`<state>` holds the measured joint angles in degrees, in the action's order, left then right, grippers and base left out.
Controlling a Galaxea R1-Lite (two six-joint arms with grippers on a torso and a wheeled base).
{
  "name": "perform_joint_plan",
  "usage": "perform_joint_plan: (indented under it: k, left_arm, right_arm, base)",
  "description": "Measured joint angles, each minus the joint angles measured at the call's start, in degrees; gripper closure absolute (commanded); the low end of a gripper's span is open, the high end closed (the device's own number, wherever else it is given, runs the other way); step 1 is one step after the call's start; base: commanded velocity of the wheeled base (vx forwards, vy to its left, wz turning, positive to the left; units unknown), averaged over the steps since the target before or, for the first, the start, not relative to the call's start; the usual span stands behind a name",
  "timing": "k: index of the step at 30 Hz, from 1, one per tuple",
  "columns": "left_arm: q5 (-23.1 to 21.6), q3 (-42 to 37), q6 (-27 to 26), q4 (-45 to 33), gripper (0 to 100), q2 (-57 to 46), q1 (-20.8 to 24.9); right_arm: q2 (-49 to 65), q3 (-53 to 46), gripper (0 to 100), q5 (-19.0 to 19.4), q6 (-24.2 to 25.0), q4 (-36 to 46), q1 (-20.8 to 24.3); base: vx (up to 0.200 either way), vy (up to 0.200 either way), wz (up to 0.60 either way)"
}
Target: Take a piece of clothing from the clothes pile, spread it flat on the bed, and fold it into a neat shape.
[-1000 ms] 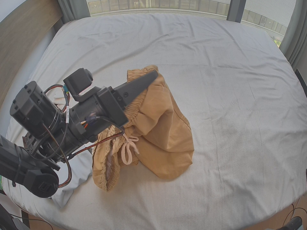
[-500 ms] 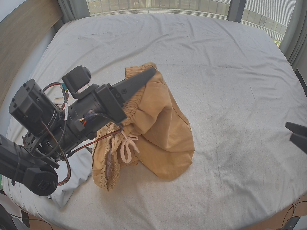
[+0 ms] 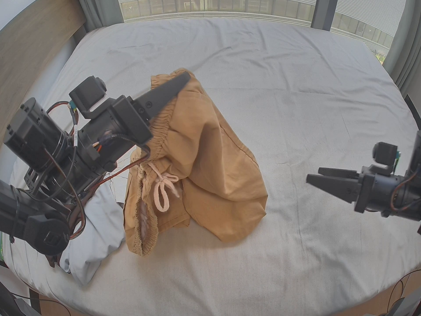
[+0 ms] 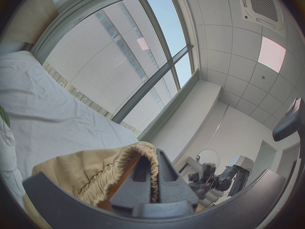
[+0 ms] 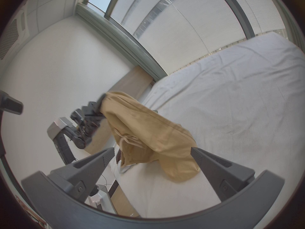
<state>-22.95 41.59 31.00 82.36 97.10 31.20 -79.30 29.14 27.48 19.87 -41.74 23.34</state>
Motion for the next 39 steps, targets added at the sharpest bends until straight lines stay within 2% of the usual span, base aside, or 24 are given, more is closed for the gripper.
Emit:
perform_joint_plan:
  k: [13, 21, 26, 33, 39]
  left_arm:
    - [-0.2, 0.3, 0.1, 0.3, 100, -0.5, -1.6]
    - [-0.3, 0.1, 0.0, 0.4, 100, -0.7, -1.5]
    - [-0.3, 0.3, 0.0, 0.4, 100, -0.6, -1.5]
    - [-0.3, 0.6, 0.0, 0.4, 100, -0.6, -1.6]
    - [-0.3, 0.7, 0.0, 0.4, 100, -0.5, -1.6]
  right_arm:
    - [-20.7, -3.4, 0, 0.0, 0.9, -14.4, -0.8]
    - [-33.3, -3.4, 0, -1.3, 3.5, -28.6, -0.7]
    - [-39.8, -2.3, 0, -1.7, 7.0, -31.7, -0.5]
    - [-45.0, -0.4, 0, -1.7, 7.9, -32.8, -0.1]
    - [-48.8, 1.5, 0, -1.7, 9.3, -37.2, 0.0]
  base:
    - [0.0, 0.0, 0.0]
    - [0.0, 0.0, 0.0]
    - [0.0, 0.0, 0.0]
    - [0.0, 0.0, 0.0]
    - [0.0, 0.0, 0.0]
